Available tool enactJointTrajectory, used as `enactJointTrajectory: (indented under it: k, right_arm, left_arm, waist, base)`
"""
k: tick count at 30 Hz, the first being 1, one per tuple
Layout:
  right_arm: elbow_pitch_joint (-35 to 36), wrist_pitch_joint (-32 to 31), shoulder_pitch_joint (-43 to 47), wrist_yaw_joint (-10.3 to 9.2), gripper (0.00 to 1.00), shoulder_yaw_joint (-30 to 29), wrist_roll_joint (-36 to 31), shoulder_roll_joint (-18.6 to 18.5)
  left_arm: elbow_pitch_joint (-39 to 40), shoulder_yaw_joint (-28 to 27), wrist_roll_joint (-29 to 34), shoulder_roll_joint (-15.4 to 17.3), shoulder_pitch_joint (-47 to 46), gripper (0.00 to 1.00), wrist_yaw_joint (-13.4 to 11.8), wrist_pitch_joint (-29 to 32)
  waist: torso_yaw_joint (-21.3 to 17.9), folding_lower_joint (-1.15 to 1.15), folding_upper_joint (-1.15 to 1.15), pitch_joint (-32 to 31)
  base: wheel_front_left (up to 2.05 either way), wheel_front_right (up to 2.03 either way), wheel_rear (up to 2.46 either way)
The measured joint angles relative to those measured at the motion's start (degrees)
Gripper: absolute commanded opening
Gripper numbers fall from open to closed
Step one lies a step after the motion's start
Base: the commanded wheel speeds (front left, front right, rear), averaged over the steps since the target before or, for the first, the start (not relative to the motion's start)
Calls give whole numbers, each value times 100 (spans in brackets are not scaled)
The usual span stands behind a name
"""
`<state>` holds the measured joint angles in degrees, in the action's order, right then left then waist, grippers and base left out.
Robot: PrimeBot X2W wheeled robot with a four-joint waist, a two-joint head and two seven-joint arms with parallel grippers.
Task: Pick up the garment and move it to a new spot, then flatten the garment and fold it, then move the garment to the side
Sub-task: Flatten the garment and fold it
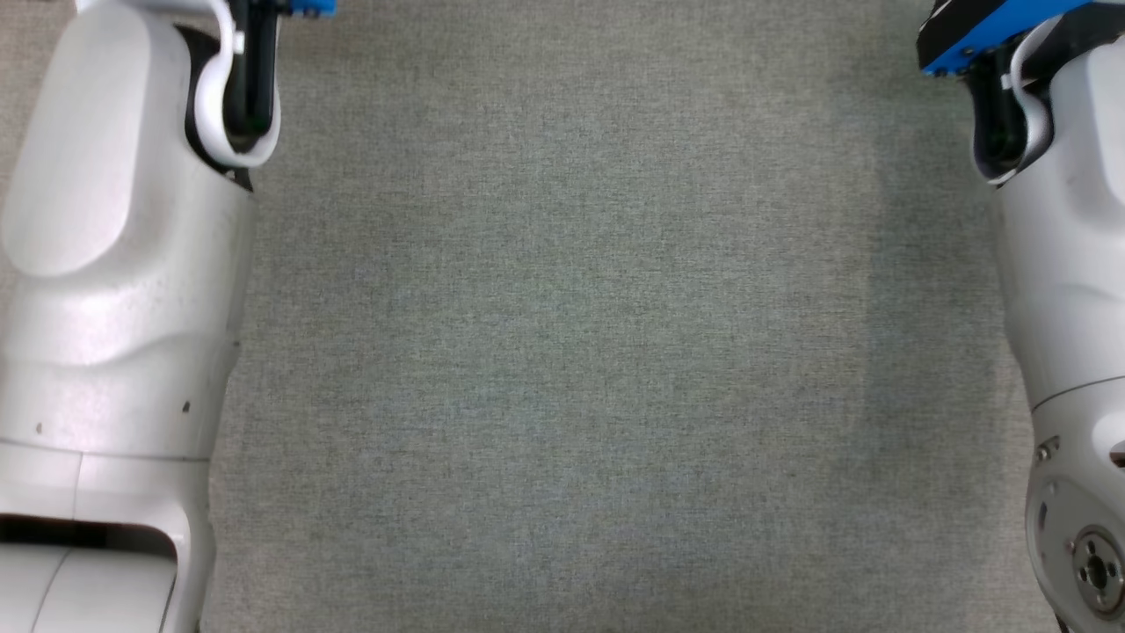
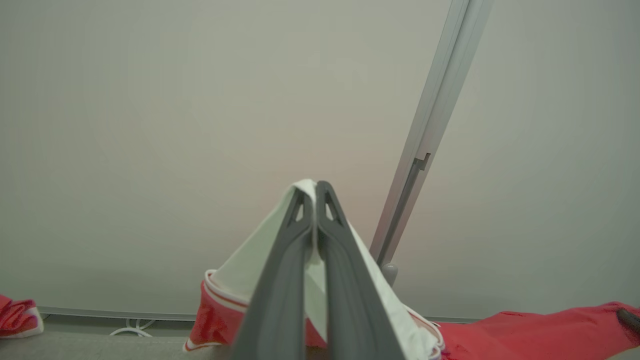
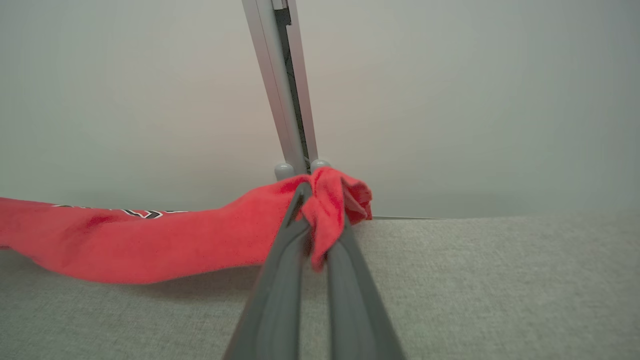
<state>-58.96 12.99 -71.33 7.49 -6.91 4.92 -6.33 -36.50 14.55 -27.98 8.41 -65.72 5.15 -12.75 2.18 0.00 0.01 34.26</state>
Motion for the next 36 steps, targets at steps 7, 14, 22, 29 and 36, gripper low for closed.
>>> enactJointTrajectory:
  k: [7,14,22,29,36]
  right_arm:
    - [-76,164,310,0,0,364,339,25]
    - [716,197,1405,0,0,730,1073,31]
    - [1188,198,2736,0,0,1007,1566,-38]
    - [2267,49,4389,0,0,1070,1957,15]
    - [3752,-478,5818,0,0,624,1927,91]
  left_arm:
    - [288,-138,-207,85,712,0,79,-151]
    - [1335,-252,-330,170,2366,0,83,-207]
    - [2661,-191,-461,174,3947,0,-82,-100]
    - [4196,-34,-499,308,5666,0,-546,422]
    - [5188,96,-432,443,6759,0,-950,790]
  waist:
    - [-82,-1,-1,-247]
    - [-93,-1,-2,-832]
    - [-22,-2,-2,-1517]
    - [3,-2,-3,-2267]
    - [26,-2,-3,-2643]
  base:
    - [0,0,0]
    - [0,0,0]
    - [0,0,0]
    - [0,0,0]
    - [0,0,0]
